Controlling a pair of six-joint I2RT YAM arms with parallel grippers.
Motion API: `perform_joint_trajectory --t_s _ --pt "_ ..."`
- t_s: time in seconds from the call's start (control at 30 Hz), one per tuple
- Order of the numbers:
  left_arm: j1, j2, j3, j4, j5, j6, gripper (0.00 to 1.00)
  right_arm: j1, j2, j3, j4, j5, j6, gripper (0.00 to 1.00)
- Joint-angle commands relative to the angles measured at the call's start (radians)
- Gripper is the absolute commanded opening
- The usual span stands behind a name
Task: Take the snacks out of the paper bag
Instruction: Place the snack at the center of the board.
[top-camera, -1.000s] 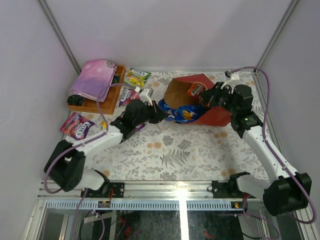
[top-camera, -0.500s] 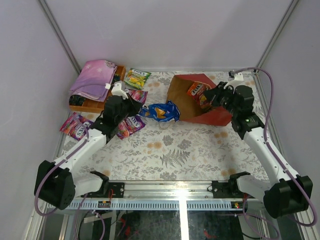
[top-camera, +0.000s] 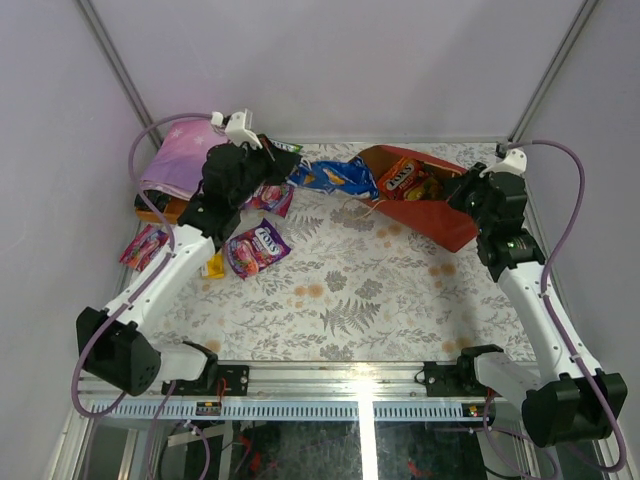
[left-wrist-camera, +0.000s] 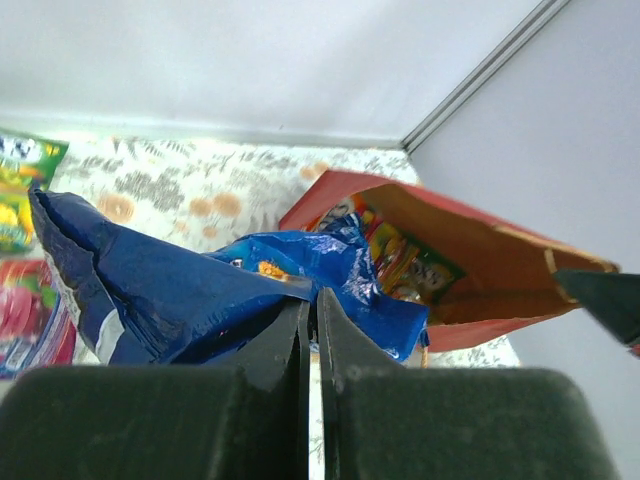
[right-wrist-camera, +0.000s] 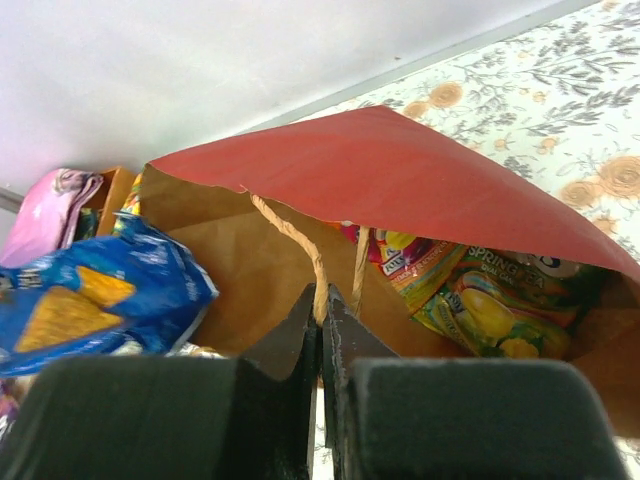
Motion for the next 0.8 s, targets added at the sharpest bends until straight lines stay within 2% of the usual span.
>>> perform_joint_trajectory --t_s 0.0,0.13,0.3,0.6,0.77 --pt "0.001 -0.058 0.125 0.062 0.065 0.009 0.00 -0.025 -0.017 0.034 -0.010 0.052 0.007 0.00" --pt "0.001 -0.121 0.195 0.035 0.074 0.008 0.00 -0.026 -0.015 0.020 0.000 0.051 0.003 0.00" --pt "0.003 -0.155 0.278 -0.027 -0.007 0.045 0.00 -0.026 -0.012 0.012 0.009 0.037 0.004 0.00" --pt "0.067 -0.093 0.401 -0.076 -0.067 0.086 0.00 -0.027 -0.030 0.018 -0.009 0.053 -0.011 0.00" --pt "0.110 -0.020 0.464 -0.072 -0.010 0.069 0.00 -0.027 -0.033 0.013 -0.003 0.044 -0.013 0.00"
